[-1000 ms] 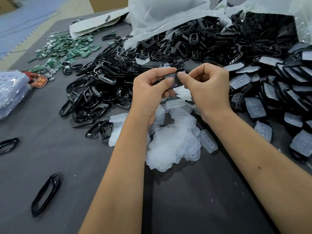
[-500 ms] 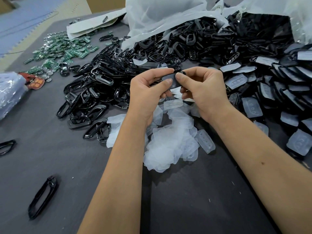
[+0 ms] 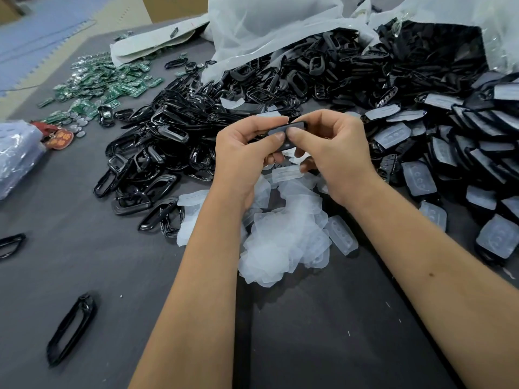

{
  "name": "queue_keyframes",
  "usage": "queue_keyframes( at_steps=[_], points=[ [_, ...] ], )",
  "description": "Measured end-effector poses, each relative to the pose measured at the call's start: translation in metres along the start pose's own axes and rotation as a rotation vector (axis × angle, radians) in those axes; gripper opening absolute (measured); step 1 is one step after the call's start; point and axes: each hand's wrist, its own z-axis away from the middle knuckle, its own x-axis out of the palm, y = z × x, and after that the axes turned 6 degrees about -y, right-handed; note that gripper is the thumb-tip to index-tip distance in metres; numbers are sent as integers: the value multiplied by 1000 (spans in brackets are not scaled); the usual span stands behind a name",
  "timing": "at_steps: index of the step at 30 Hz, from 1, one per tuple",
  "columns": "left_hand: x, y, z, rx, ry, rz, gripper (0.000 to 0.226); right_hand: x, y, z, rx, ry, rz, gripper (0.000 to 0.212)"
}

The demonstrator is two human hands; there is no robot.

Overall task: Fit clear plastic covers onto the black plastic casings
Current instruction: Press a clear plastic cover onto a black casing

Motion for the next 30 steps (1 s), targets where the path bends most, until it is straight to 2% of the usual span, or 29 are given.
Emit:
queue_keyframes(
  at_steps=[6, 10, 16, 21, 30],
  points=[
    [1, 2, 1, -2, -18, 48, 25, 4, -4, 1, 98, 19, -251, 13],
    [0, 3, 2, -6, -19, 71, 23, 8, -5, 3, 64, 45, -254, 11],
    [2, 4, 2, -19, 1, 74, 22, 11, -4, 2, 49, 103, -201, 18],
    [2, 3, 2, -12, -11, 104, 23, 11, -1, 3, -2, 92, -142, 7],
    [0, 1, 1, -13, -43, 110, 20, 13, -3, 4, 75, 106, -317, 12]
  ],
)
